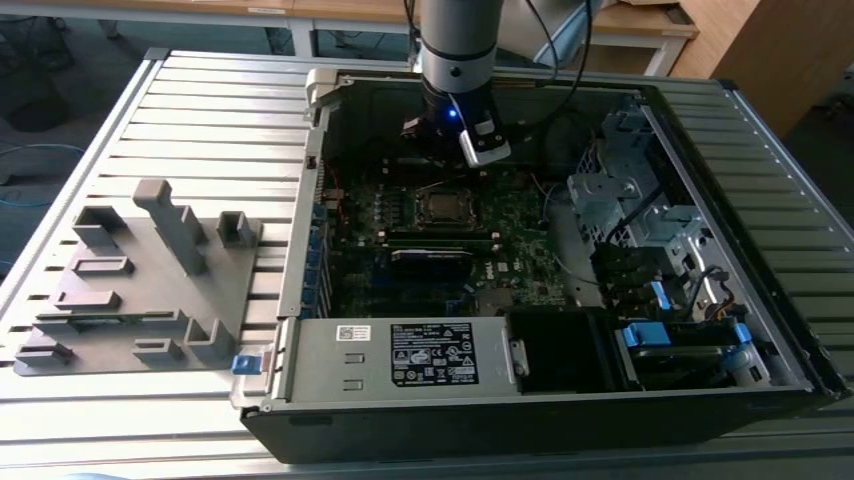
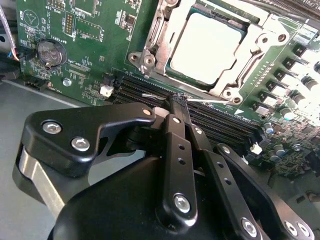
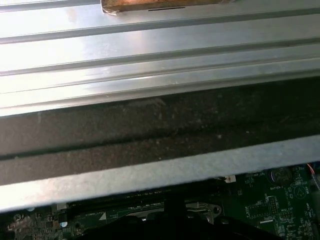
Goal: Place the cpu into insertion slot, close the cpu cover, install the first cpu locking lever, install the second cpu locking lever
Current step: 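Install the first cpu locking lever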
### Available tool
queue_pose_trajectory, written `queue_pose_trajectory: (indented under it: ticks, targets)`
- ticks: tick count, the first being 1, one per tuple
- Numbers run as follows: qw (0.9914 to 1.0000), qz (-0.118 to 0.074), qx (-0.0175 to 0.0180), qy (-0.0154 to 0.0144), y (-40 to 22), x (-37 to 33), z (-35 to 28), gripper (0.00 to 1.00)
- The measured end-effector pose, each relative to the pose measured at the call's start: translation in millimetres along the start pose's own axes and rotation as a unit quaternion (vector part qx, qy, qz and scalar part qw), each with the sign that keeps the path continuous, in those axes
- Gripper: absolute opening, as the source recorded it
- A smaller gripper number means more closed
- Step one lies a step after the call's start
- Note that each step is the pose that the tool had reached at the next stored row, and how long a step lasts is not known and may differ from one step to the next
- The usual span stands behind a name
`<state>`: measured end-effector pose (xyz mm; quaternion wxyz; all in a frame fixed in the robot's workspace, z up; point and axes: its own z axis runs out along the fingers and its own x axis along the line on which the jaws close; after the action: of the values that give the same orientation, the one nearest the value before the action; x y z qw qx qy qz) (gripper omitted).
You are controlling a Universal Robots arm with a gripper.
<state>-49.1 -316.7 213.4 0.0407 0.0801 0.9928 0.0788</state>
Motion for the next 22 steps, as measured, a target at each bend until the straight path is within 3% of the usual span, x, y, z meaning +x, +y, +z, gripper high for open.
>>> queue_pose_trajectory:
  ticks: [3,11,22]
  targets:
    - [0.99997,0.007,0.0001,-0.0035,-0.3,0.9,0.8,0.11]
    - [0.99981,0.018,0.0001,-0.0073,-1.2,1.7,5.9,0.11]
    - [0.99895,0.044,0.0021,-0.0117,0.8,2.3,7.5,0.11]
